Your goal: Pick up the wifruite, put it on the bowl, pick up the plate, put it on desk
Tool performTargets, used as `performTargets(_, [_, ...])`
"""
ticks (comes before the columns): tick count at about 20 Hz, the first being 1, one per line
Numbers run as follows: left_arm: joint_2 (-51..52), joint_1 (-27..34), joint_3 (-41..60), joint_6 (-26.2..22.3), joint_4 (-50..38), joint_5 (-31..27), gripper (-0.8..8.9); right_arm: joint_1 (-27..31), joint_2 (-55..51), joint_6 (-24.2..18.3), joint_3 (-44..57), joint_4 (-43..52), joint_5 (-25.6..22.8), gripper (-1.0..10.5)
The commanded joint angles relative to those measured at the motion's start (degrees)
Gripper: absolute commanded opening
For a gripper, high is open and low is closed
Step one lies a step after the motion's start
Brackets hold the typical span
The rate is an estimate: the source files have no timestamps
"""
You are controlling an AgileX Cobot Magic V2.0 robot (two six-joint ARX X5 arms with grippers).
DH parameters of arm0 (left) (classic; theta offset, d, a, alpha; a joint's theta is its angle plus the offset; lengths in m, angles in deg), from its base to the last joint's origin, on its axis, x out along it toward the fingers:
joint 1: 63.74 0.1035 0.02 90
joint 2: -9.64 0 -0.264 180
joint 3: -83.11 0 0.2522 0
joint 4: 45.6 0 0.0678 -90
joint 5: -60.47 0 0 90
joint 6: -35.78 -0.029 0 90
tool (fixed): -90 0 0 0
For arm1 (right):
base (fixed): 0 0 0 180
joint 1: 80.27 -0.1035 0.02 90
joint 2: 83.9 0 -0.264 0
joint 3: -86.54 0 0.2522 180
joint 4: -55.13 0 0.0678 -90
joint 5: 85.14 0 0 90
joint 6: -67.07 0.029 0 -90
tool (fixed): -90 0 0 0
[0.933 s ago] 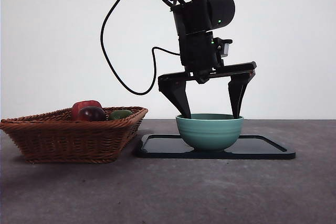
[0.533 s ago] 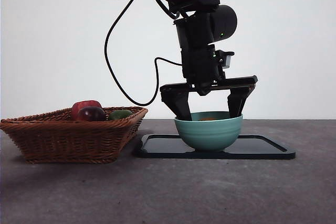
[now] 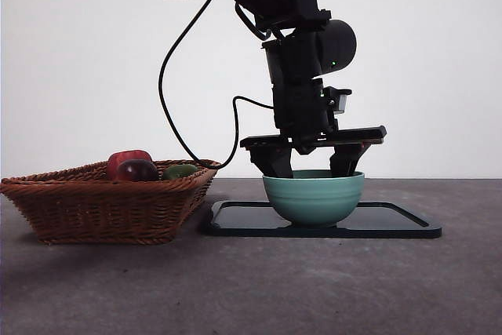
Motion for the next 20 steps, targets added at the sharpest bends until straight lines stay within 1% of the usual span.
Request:
performTargets(1, [-1.9, -0.57, -1.99, -0.48, -0.09, -0.13, 2.68, -0.35, 0.09, 0.57, -0.5, 0.39, 0.09, 5.5])
performTargets(4, [-1.9, -0.15, -3.17, -0.48, 0.83, -0.13, 2.68, -0.35, 0.09, 0.55, -0.5, 0.39, 0.09, 5.5])
performTargets(8, [-1.9, 0.15, -9.01, -1.51, 4.48, -0.11, 2.7, -0.35, 0.09, 0.57, -0.5, 0.42, 0.09, 5.5])
performTargets(11, [-1.9, 0.22, -16.41, -1.62, 10.56, -0.13, 2.71, -0.35, 0.09, 0.57, -0.5, 0.44, 0.09, 5.5])
performTargets(15, [-1.9, -0.17, -27.36, -1.09, 22.73, -0.11, 2.71, -0.35, 0.09, 0.57, -0.5, 0.44, 0.07, 5.5])
performTargets(16, [-1.9, -0.39, -29.29, -1.11, 24.52, -0.11, 2.71, -0.35, 0.09, 0.57, -0.5, 0.44, 0.09, 5.5])
performTargets(20, [0.83, -1.64, -30.95, -0.72, 25.64, 0.68, 2.71, -0.35, 0.09, 1.09, -0.5, 0.39, 0.11, 5.5])
